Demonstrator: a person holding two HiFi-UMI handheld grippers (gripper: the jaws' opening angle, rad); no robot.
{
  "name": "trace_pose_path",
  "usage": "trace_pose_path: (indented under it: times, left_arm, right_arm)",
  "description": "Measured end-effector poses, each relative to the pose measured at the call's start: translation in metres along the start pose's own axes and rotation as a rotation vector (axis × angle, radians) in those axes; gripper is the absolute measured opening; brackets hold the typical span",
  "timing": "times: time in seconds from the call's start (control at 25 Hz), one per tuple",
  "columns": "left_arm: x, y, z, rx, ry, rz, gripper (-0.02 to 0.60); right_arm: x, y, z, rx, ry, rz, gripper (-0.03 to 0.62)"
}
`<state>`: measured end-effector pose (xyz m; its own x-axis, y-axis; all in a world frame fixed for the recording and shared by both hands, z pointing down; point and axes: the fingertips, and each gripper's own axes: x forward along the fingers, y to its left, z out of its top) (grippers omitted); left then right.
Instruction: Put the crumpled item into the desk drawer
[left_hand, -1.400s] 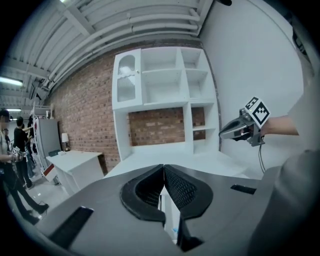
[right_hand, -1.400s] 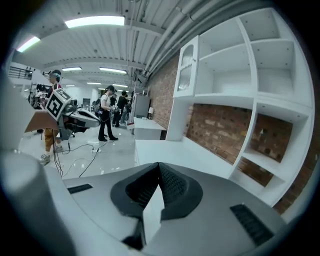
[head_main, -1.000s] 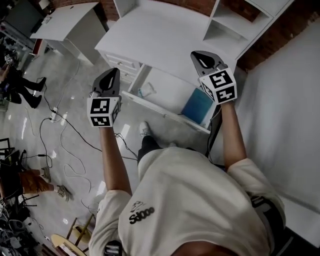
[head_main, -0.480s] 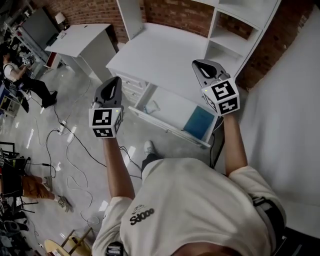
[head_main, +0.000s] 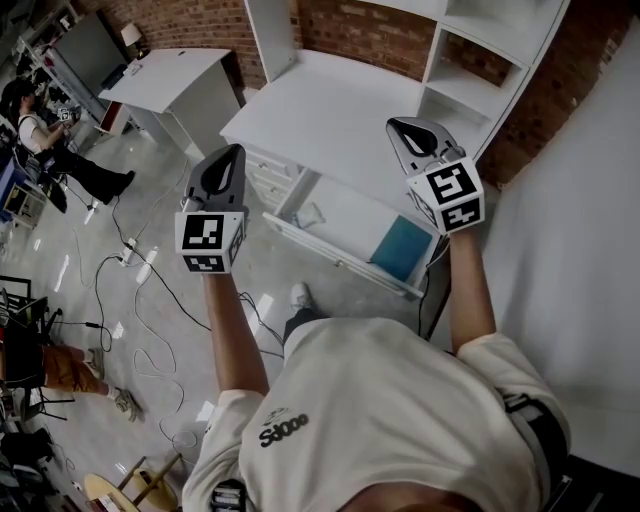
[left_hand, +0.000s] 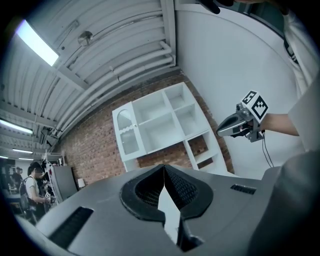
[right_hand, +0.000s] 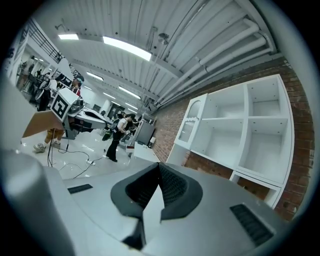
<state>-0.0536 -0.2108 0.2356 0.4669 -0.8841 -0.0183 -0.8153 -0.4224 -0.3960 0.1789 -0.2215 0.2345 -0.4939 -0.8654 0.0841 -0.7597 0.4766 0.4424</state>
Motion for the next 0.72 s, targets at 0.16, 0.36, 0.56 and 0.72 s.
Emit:
trace_pose_path:
  times: [0.16,0.36,0.56,0.72]
  left_arm:
    - [-0.003,-0.001,-0.003,0.008,0.001,-0.006,0.018]
    - [-0.004,-0.002,-0.006,0.014,0.007,-0.012,0.019]
    - [-0.004,-0.001,-0.01,0.012,0.012,-0.013,0.018]
    - [-0.003,0.0,-0.013,0.008,0.02,-0.011,0.02]
  right_arm:
    - [-0.001,0.002,-0.002,0.016,-0.004,-0.003,0.006]
    - [0.004,0.006,-0.004,0.018,0.004,0.004,0.006]
    - [0.01,0.012,-0.008,0.01,0.016,0.015,0.006]
    - [0.014,0.015,-0.011,0.008,0.019,0.03,0.006]
